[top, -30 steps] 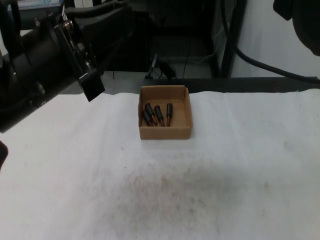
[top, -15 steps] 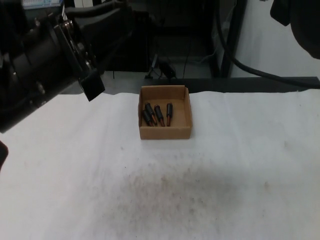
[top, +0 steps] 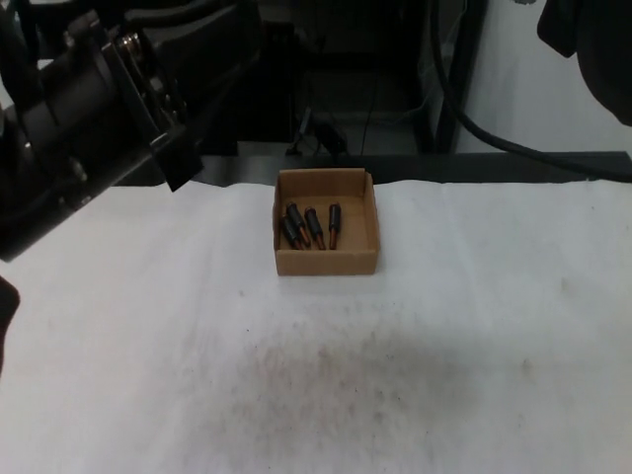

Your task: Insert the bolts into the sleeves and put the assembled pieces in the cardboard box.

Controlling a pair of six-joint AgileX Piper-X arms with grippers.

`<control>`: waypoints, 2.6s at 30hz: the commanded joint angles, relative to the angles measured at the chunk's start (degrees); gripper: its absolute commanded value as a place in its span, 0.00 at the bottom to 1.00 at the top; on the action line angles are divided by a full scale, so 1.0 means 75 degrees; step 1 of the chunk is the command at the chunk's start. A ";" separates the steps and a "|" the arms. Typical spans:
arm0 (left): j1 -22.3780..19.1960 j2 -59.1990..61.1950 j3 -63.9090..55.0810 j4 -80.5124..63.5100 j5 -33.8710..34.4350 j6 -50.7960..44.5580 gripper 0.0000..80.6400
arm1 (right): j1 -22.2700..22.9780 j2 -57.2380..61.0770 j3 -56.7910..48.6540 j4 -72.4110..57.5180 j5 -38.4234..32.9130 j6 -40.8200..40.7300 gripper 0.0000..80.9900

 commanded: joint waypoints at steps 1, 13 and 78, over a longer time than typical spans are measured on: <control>-0.0087 -0.0031 -0.0087 -0.0440 0.0151 -0.0062 0.00 | 0.0002 -0.0023 0.0066 -0.0009 -0.0018 -0.0043 0.01; -0.0221 -0.0032 -0.0087 -0.0440 -0.0010 -0.0062 0.00 | 0.0002 -0.0023 0.0066 0.0003 -0.0018 -0.0043 0.01; 0.0098 -0.0032 -0.0688 -0.0610 0.0096 -0.0473 0.00 | -0.0138 -0.0072 0.0048 0.0232 0.0386 -0.0072 0.54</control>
